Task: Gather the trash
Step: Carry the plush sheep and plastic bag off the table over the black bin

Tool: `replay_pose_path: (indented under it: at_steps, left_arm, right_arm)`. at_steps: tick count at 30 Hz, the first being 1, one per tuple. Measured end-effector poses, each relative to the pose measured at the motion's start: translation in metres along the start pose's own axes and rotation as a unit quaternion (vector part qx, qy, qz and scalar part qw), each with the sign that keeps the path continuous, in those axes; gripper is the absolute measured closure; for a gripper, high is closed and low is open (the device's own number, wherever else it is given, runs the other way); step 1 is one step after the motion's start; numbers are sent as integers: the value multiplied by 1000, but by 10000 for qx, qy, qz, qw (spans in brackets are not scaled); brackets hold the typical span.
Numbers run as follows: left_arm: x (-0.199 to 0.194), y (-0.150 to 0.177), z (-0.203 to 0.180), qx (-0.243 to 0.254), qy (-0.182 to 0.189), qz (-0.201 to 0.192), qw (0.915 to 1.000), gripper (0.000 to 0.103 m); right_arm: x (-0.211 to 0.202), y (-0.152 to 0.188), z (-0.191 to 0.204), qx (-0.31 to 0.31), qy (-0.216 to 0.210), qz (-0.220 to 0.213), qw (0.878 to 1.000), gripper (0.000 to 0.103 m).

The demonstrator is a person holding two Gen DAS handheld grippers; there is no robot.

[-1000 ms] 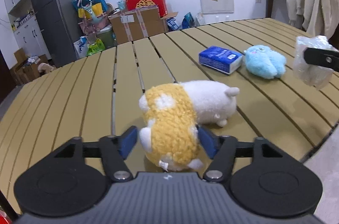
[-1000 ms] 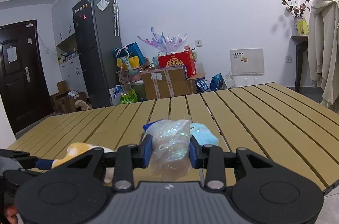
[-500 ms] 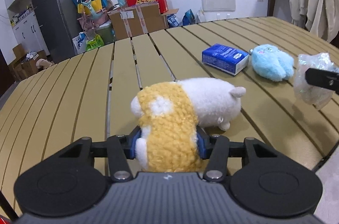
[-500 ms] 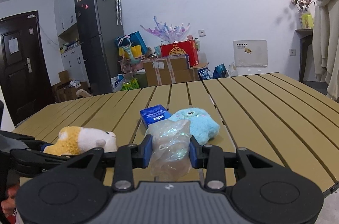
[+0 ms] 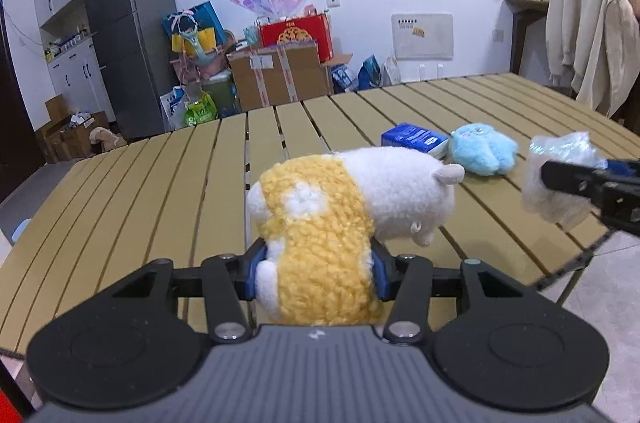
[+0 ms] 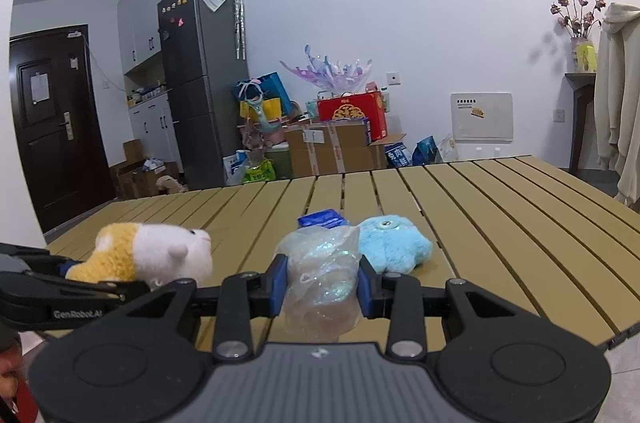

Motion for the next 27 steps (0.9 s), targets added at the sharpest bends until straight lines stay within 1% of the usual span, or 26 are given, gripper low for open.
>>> replay_pose_path:
  at_steps: [5,14,19,27]
  left_arm:
    - [-38,6,4,-124,-92,-57,9999,52]
    - [-93,26,13,-353,-213,-89,9991,52]
    - [-115,41,19,-476,-240,-45,9986,52]
    - [-142,72,23,-563,-276,105,9980,52]
  right_arm:
    - [-25,0,20,-128,-150,63,9998,69]
    - [-72,8,57,-376,-405,236,9982,69]
    - [-93,19,72,-482,-487,404,9968,69]
    - [-121,45,80,-563,-524,789,9939,69]
Point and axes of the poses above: each gripper's, at about its wrist camera, not at the fingertips, and x roughly the way its jaws point, z to its left, y to its underside, the point moved 1 cm from there along x, roughly the way its jaws point, and after that the axes turned 13 degrees about -z, right-handed, at the moved point
